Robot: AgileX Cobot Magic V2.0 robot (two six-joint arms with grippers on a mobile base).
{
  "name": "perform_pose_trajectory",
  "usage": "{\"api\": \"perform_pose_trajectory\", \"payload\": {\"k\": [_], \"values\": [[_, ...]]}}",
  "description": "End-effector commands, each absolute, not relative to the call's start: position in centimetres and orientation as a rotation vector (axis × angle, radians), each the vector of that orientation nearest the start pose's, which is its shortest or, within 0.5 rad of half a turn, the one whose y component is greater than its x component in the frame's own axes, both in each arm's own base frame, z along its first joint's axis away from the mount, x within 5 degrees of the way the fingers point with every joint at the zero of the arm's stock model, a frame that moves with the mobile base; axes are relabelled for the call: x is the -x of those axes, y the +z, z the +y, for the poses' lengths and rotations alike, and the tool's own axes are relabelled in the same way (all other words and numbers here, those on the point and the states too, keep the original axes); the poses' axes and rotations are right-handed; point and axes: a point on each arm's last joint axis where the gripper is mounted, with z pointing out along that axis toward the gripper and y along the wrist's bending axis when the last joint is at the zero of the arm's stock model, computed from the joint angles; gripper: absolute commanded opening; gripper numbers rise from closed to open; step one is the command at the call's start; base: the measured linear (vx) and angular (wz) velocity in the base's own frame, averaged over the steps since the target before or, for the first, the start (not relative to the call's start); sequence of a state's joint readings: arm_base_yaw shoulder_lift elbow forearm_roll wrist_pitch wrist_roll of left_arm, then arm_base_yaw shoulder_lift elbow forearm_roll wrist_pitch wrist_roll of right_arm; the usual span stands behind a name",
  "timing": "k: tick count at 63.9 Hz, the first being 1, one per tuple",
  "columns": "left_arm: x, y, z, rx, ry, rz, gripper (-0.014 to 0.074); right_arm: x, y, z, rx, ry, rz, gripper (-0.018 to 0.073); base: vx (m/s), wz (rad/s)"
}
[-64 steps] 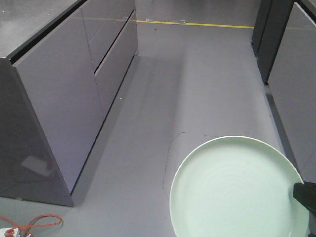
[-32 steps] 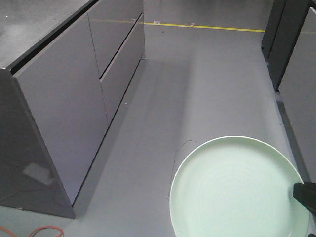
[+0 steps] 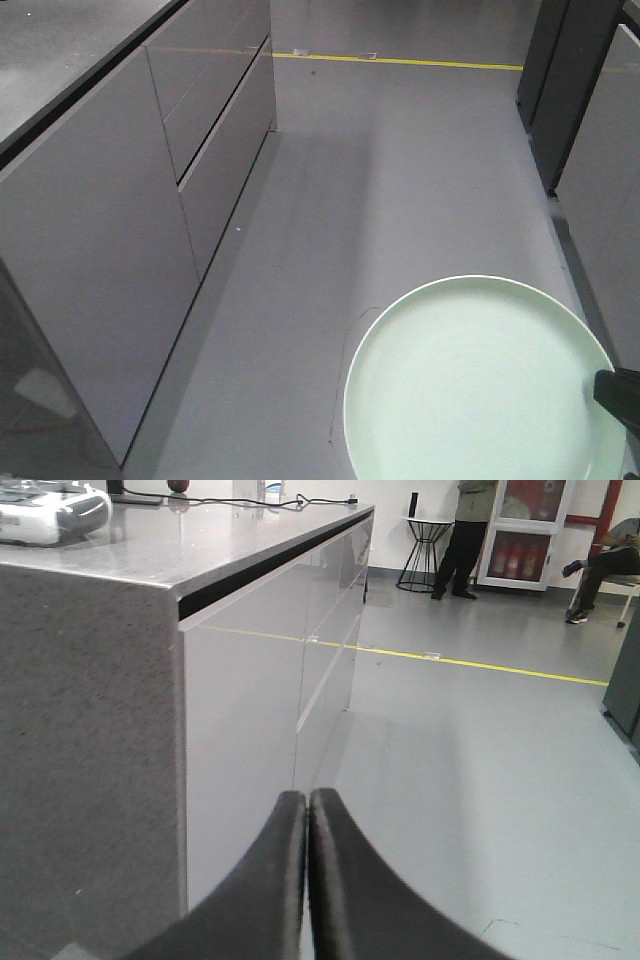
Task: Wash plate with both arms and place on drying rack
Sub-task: 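Drive the base away from the counter holding the plate in the right gripper, then drive along the aisle toward the counter with the sink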
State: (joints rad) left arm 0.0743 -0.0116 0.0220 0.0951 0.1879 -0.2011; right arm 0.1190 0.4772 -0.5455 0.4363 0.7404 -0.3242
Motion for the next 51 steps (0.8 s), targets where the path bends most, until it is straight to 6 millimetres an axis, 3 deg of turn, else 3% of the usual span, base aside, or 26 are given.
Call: {"api": "perform_pose_trajectory", "payload": {"k": [1, 51], "values": [[-5.39, 20.56, 0.48, 0.154, -0.027, 1.563, -0.0006, -8.59, 31.63, 3.50, 0.250, 0.380, 2.003, -0.0004, 0.26, -0.08], [-5.39, 20.56, 0.48, 0.154, -0.027, 1.563, -0.0006, -8.59, 31.63, 3.50, 0.250, 0.380, 2.003, -0.0004, 0.27, -0.08]]}}
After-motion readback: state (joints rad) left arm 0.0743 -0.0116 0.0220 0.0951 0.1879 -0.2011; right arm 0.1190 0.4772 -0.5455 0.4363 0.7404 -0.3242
